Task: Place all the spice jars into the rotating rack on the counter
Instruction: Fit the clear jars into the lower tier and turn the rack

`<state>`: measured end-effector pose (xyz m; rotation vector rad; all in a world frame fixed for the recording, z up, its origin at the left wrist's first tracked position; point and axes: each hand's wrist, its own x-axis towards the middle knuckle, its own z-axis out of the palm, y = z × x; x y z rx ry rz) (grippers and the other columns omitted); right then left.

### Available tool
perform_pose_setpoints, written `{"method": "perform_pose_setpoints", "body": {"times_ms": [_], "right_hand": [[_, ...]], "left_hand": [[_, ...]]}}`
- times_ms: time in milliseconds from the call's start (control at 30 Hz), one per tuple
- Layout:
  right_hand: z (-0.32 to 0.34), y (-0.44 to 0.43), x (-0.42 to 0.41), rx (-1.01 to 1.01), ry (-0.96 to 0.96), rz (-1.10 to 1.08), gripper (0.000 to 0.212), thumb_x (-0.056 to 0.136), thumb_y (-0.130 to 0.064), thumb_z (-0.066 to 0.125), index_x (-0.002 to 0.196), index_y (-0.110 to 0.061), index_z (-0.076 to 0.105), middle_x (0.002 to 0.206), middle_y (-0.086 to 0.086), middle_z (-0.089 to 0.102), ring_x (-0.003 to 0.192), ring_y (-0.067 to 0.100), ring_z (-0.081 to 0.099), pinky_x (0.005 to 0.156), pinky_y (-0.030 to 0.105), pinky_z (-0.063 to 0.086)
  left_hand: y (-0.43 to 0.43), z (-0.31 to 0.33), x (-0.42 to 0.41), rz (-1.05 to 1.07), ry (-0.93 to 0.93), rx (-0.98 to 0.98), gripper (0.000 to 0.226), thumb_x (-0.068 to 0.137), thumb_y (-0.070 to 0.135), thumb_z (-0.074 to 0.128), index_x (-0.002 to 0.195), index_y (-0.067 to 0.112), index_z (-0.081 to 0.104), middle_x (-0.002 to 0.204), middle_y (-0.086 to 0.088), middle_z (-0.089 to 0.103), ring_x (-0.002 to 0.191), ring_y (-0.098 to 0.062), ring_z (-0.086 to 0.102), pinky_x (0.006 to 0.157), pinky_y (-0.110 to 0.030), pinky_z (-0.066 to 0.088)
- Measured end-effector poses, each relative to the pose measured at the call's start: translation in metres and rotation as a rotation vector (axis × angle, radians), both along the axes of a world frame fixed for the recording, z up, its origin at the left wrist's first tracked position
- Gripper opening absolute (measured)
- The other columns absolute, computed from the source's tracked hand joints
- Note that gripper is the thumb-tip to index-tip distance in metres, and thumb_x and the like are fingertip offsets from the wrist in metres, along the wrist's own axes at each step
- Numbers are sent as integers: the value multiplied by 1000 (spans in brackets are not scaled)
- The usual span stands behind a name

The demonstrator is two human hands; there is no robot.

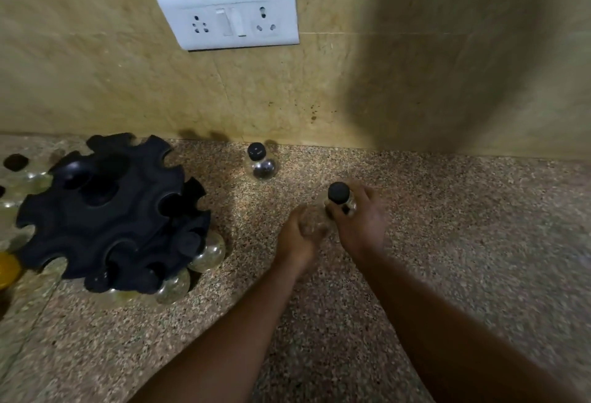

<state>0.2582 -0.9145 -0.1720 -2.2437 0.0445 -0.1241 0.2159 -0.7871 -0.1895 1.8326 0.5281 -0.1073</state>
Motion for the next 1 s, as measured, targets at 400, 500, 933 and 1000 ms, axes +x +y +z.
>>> {"method": "perform_pose_setpoints", "body": {"times_ms": [400, 500, 933, 1000], "right_hand": [[33, 93, -48, -63, 26, 406, 57, 92, -32, 71, 144, -18, 53, 137, 6, 54, 124, 25, 53, 97, 28, 40], [35, 117, -60, -84, 52, 517, 56, 91, -30, 72, 143, -19, 54, 140, 6, 51, 129, 24, 49, 101, 25, 36], [45, 193, -117, -115, -7, 721, 53, 87, -31, 76, 137, -26, 59, 146, -3, 38, 125, 22, 53, 105, 32, 46], [48, 196, -118, -130, 3, 711, 52, 87, -32, 77, 136, -27, 60, 151, -2, 34, 124, 24, 55, 105, 35, 47]], "left_hand": [[79, 41, -53, 875, -62, -888, 45, 99, 57, 49, 113, 17, 64, 80, 2, 68, 59, -14, 55, 55, -29, 42], [84, 42, -76, 919, -78, -979, 44, 100, 57, 45, 109, 18, 62, 72, 6, 64, 52, -10, 50, 46, -26, 34], [150, 58, -165, 838, -102, -900, 39, 105, 48, 42, 94, 17, 65, 57, 8, 59, 42, -5, 49, 46, -24, 26], [159, 60, -170, 801, -65, -880, 41, 104, 48, 44, 83, 20, 64, 55, 9, 52, 44, -6, 43, 46, -23, 27]]}}
